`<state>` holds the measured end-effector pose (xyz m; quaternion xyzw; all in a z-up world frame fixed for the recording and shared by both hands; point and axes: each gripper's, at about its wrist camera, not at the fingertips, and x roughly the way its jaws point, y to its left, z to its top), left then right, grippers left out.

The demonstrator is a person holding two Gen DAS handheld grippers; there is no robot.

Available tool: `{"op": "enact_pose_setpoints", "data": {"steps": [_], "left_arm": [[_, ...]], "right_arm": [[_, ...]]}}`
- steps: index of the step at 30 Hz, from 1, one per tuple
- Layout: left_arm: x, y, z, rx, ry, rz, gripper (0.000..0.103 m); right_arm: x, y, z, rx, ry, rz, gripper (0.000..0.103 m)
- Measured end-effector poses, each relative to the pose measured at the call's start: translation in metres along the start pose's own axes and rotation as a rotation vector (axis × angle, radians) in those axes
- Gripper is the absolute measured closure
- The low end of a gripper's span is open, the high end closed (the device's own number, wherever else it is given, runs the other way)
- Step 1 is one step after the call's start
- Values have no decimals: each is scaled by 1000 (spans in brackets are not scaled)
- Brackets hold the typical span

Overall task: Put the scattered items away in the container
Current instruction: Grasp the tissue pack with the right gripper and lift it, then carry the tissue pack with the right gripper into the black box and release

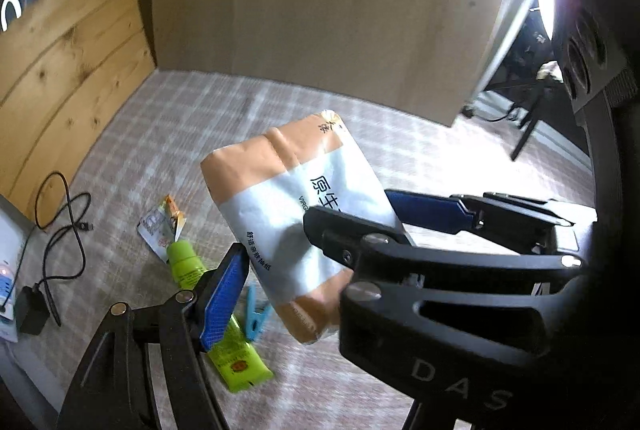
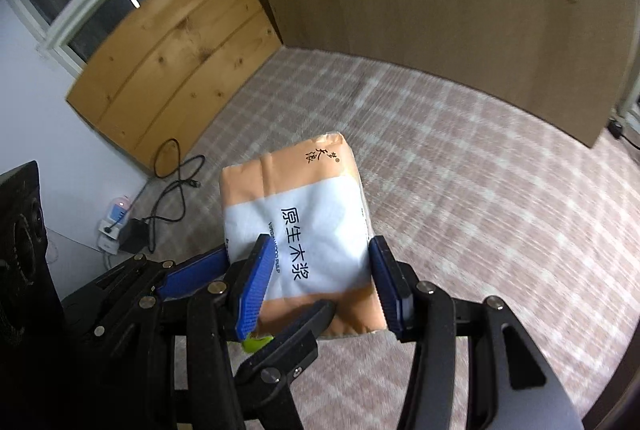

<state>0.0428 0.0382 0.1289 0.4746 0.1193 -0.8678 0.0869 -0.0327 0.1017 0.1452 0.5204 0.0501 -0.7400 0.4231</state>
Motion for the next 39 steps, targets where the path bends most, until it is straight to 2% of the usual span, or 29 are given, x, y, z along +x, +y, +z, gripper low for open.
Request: {"op": "enact_pose_setpoints", "data": {"steps": [5,11,20,32,39], "left_arm": [[-22,-26,-4,62,-34,-26,38],[-28,-68,-12,112,-35,-78,38],[-35,-156,-26,246,-21,-192,38],[-51,-323,-71,487,20,-391,38],[-57,-400,-108,615,70,-476,38]], "right_arm": [[-47,-5,-16,16,-63,-13,54],[-83,-25,-37,88,-114,-45,55],[-144,-72,-85,198,-172,-138,55],[-255,-159,-186,423,-275,-332,55],[-312,-207,-261,555,-301,-412,55]]}}
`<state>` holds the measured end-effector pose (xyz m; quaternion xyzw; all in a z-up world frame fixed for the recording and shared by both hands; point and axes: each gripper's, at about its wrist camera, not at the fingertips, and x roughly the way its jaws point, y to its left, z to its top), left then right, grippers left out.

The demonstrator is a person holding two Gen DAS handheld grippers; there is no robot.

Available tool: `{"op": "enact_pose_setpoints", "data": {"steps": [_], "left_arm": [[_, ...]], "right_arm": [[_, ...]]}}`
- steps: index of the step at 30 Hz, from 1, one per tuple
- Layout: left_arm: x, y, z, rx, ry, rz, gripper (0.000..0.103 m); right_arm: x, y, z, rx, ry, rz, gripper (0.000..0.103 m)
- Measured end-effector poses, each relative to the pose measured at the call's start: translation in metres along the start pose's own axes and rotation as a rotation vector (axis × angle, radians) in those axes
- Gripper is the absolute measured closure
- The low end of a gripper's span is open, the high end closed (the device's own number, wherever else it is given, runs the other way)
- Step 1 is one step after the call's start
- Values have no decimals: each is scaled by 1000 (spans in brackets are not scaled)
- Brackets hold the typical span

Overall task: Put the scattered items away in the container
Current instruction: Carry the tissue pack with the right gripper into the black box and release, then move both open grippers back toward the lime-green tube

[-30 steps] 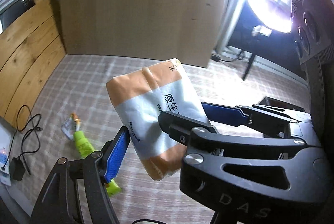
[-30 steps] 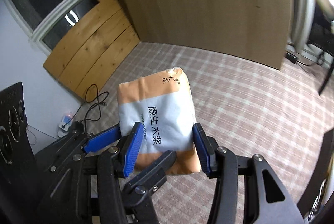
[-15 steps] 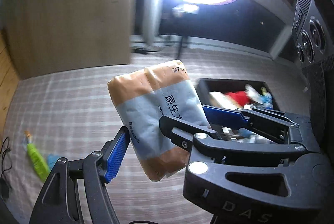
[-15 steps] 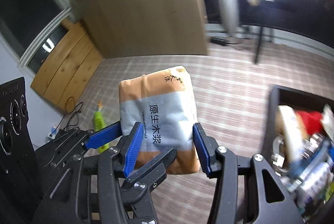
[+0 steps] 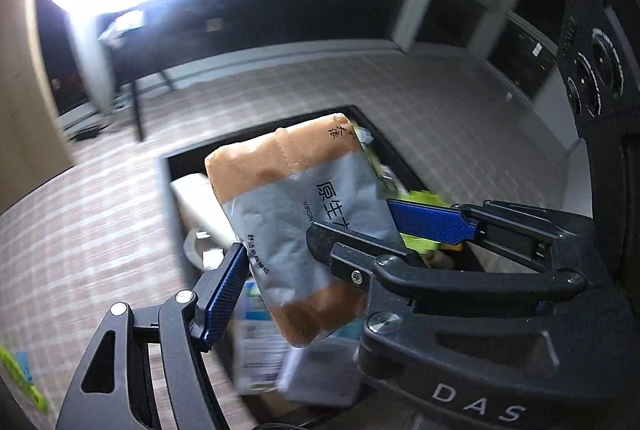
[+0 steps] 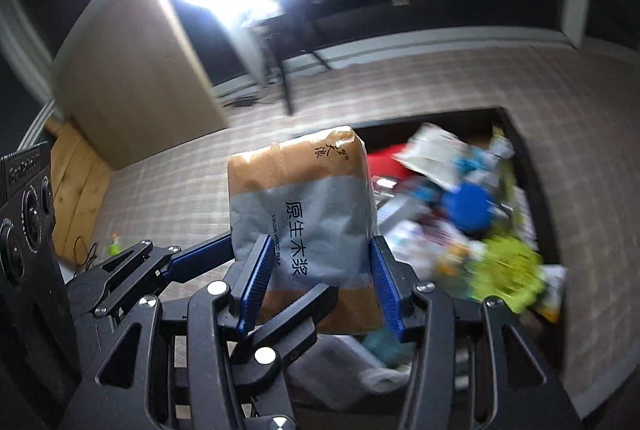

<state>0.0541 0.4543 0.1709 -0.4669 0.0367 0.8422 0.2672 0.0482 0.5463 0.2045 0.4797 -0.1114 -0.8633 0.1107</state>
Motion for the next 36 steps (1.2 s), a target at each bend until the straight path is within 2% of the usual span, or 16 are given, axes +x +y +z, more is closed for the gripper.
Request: {"op": "enact_pose_setpoints", "data": {"steps": [4,7,10,19,24,29,34,36], "left_arm": [[17,-18,5,21,44,-12,37],[17,-19,3,16,46,2,37],[16,-13,3,1,50,22,37],[3,14,-10,-63,47,77,37],[-12,42,-20,-109,33,117,37],[-35,87,-34,-194,12,172,37],[-64,148,-60,-302,1,243,37],[-75,172,-74,-342,2,270,37]], "right_arm": [[-8,-38,-7,42,26,-31,53],[-16,-56,-8,65,21,-57,51],[-22,-65,-8,63,3,-96,46],[-13,-67,-13,75,14,-87,46],[-12,-52,-12,60,-3,-89,46],[-5,-23,-5,7,-17,-71,46],[14,23,-1,-76,-1,-34,45],[26,49,-2,-115,18,-7,42]]}}
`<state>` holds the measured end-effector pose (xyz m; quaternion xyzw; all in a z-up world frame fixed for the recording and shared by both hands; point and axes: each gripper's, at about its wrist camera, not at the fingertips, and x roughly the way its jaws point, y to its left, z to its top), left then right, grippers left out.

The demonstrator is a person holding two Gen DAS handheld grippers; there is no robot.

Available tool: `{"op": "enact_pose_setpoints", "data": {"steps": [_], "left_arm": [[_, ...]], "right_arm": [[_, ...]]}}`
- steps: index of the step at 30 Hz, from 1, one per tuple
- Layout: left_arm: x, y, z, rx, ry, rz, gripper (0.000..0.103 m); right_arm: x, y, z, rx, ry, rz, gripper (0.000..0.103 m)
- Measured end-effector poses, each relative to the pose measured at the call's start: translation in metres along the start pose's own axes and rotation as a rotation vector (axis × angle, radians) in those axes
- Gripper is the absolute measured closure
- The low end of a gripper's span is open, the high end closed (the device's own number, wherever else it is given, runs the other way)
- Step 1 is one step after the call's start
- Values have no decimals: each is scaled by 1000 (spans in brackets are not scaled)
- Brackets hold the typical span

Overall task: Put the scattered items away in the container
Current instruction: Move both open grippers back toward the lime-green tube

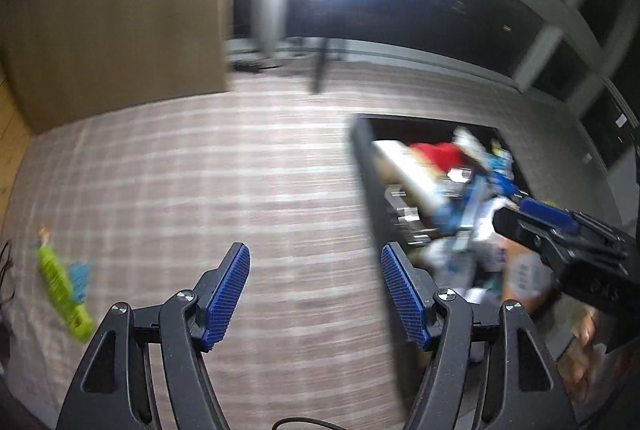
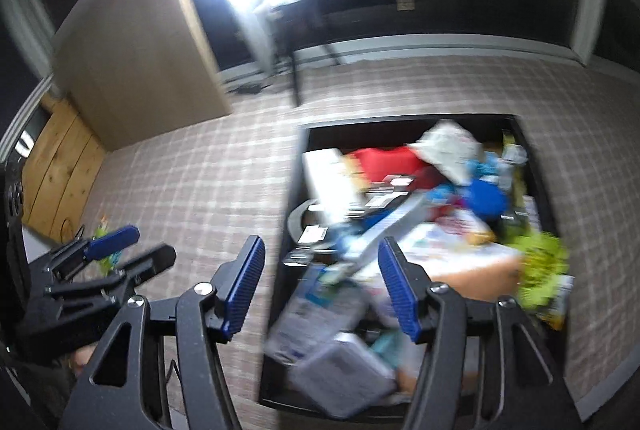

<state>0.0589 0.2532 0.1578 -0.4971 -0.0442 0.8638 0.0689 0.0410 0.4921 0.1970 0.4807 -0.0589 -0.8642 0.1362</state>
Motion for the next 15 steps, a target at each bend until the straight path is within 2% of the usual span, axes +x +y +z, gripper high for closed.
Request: {"op": "enact_pose_setpoints", "data": {"steps": [6,13,15], "left_arm": [[-14,108,-21,-175,8,80,37],[-30,212,-55,-330,-4,186,38],[-31,238,-65,-387,-3,186,38]], "right_arm": [[33,83,1,-110,42,87,41],[71,187,-3,-234,87,192,41],[82,216,-6,-265,100,230,41]]}}
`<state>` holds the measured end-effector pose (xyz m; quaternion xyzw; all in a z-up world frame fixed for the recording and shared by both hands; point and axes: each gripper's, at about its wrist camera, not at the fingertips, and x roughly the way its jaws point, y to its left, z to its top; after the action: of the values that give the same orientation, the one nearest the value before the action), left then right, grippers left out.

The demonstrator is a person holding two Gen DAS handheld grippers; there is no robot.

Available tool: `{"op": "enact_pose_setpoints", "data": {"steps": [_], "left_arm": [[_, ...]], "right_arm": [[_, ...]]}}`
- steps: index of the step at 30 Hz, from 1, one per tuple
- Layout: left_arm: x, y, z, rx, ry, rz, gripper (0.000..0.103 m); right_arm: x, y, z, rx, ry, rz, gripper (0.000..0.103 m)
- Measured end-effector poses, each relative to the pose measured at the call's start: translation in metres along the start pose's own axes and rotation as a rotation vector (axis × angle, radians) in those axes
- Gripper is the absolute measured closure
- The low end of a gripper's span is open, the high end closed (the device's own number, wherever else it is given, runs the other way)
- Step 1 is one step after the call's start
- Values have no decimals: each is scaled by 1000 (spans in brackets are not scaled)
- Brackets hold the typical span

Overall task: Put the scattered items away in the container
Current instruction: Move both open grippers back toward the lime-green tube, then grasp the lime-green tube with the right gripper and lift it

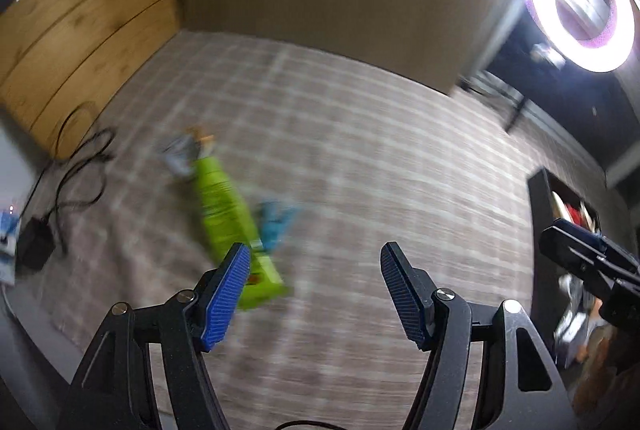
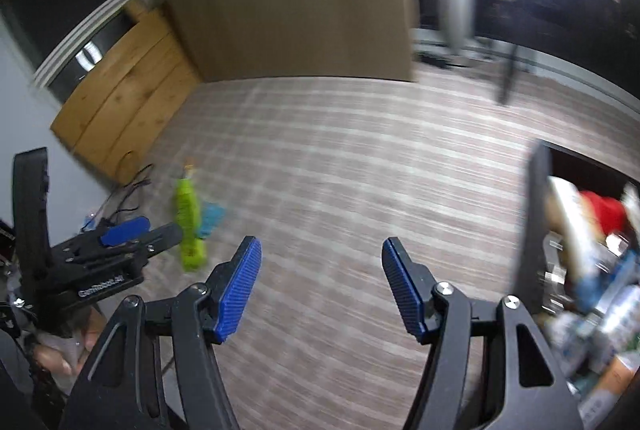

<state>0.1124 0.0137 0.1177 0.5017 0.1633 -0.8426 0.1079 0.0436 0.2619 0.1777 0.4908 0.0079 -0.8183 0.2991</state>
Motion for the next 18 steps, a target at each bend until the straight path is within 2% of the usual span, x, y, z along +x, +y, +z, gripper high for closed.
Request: {"op": "enact_pose_setpoints", "data": {"steps": [3,9,13,15,18], "left_arm": [[7,40,0,-80,7,8,39],[28,86,0,-163,37,7,47],[46,100,-1,-187,58,-10,50],[57,104,-1,-194,74,-31,56],[69,104,0,-199,85,-48,57]], "right_arm": [[29,37,7,-54,34,34,41],[89,89,26,-137,113,96,46],[127,115,39,-160,182,138,57],[147,127,44,-172,220,164,57],[173,142,48,-196,274,201,57]]}}
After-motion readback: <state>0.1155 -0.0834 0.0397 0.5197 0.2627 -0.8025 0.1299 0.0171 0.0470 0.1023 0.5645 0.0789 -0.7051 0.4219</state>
